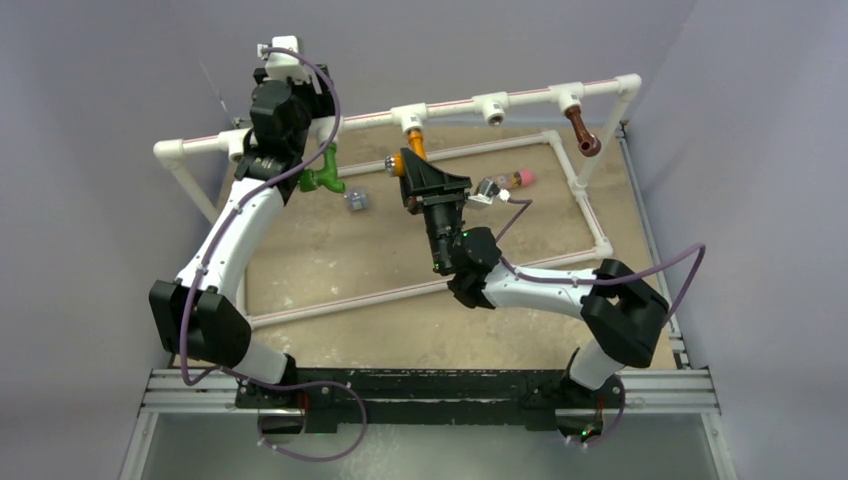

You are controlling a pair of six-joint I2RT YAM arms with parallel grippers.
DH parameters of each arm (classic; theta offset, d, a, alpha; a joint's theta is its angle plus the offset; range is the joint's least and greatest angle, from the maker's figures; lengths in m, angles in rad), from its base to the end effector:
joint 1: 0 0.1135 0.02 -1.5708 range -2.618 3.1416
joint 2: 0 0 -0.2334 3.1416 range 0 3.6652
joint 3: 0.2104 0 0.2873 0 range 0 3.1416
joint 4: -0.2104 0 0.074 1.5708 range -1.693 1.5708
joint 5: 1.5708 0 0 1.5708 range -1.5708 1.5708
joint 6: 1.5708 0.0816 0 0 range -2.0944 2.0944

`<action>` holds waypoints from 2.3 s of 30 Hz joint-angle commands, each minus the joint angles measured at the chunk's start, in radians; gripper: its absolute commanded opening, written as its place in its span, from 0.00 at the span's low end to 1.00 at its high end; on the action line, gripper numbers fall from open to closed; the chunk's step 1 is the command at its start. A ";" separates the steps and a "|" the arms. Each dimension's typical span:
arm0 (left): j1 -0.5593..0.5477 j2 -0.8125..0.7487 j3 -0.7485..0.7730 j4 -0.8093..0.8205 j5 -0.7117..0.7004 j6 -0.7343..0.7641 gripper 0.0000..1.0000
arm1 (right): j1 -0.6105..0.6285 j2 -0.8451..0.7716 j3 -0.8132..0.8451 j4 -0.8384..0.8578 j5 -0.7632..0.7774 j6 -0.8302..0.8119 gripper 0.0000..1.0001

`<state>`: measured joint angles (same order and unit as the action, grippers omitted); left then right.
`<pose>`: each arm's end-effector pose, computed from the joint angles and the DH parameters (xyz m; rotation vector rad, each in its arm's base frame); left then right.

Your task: Install the water faucets

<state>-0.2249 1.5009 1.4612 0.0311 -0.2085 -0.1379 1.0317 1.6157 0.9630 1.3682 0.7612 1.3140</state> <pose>0.4333 -0.0818 0.3938 -0.0945 1.5776 -0.1194 0.2488 0.3063 0.3110 0.9531 0.8179 1.7627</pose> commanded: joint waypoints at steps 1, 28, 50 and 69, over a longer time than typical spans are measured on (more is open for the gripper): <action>-0.028 0.047 -0.065 -0.218 0.064 0.006 0.72 | 0.028 -0.081 -0.015 0.032 -0.157 0.086 0.56; -0.028 0.065 -0.065 -0.222 0.061 0.007 0.72 | -0.090 -0.520 -0.310 -0.522 -0.561 -0.632 0.86; -0.028 0.061 -0.068 -0.219 0.061 0.011 0.73 | 0.014 -0.579 -0.018 -0.891 -0.407 -2.161 0.87; -0.028 0.064 -0.067 -0.221 0.066 0.011 0.72 | 0.121 -0.230 0.033 -0.315 -0.134 -2.662 0.89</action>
<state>-0.2253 1.5040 1.4612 0.0322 -0.2058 -0.1375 1.1492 1.3468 0.9379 0.8162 0.5167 -1.2072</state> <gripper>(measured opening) 0.723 0.889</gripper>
